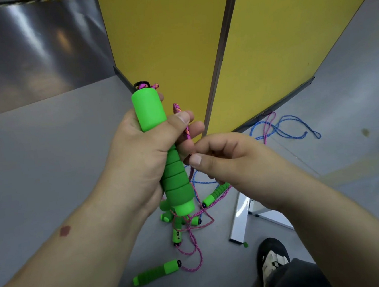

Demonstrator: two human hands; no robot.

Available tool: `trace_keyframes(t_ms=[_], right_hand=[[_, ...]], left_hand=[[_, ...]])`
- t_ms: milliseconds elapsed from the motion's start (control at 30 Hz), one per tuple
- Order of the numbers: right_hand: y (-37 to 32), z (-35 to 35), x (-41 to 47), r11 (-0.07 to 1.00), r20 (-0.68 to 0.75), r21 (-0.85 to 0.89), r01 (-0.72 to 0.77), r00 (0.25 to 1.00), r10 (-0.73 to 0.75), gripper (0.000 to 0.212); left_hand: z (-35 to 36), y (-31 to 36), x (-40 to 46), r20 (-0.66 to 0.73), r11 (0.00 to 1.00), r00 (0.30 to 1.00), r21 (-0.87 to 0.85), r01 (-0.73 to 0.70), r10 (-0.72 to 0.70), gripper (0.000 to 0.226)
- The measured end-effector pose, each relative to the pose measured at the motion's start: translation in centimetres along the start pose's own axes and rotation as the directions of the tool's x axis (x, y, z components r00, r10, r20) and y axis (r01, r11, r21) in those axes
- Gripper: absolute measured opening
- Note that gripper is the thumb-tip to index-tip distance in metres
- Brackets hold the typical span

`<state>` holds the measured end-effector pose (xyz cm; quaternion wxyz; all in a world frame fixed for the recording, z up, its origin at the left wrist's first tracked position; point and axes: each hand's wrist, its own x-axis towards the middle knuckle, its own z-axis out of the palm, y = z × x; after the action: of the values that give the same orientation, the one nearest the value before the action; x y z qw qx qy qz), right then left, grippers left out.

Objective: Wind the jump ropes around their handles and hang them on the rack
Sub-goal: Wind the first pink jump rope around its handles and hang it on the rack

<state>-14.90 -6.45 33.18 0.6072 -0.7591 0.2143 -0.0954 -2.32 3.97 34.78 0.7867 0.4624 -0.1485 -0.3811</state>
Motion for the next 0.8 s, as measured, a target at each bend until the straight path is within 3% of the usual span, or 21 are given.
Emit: trace_keyframes(t_ms=[100, 233, 333, 467, 533, 633, 800], right_hand=[[-0.7, -0.1, 0.0, 0.991, -0.063, 0.121, 0.057, 0.997, -0.05, 0.01], [-0.9, -0.5, 0.3, 0.968, -0.283, 0.213, 0.135, 0.957, -0.071, 0.011], [-1.3, -0.7, 0.4, 0.935, -0.345, 0.334, 0.118, 0.939, 0.005, 0.014], [-0.5, -0.3, 0.5, 0.935, -0.231, 0.353, -0.027, 0.966, 0.115, 0.026], [-0.3, -0.2, 0.3, 0.923, -0.091, 0.368, -0.111, 0.984, 0.154, 0.029], [-0.5, -0.2, -0.2, 0.949, 0.105, 0.256, -0.182, 0.981, 0.16, 0.027], [-0.7, -0.5, -0.3, 0.975, 0.023, 0.19, -0.112, 0.994, 0.11, 0.017]], left_hand=[[-0.5, -0.4, 0.2, 0.026, 0.987, 0.999, 0.155, -0.046, 0.042, 0.025], [-0.5, -1.3, -0.4, 0.147, 0.94, 0.989, 0.338, -0.044, -0.006, 0.033], [-0.1, -1.9, -0.8, 0.216, 0.93, 0.976, 0.362, -0.064, -0.017, 0.04], [0.3, -1.9, -0.7, 0.18, 0.972, 0.984, 0.227, -0.058, 0.017, 0.035], [0.3, -1.5, -0.5, 0.137, 0.986, 0.991, 0.164, -0.032, 0.009, 0.034], [-0.2, -0.8, -0.1, 0.089, 0.99, 0.996, 0.138, -0.013, 0.001, 0.039], [-1.2, -0.1, 0.6, 0.029, 0.97, 0.998, 0.232, -0.066, 0.061, 0.03]])
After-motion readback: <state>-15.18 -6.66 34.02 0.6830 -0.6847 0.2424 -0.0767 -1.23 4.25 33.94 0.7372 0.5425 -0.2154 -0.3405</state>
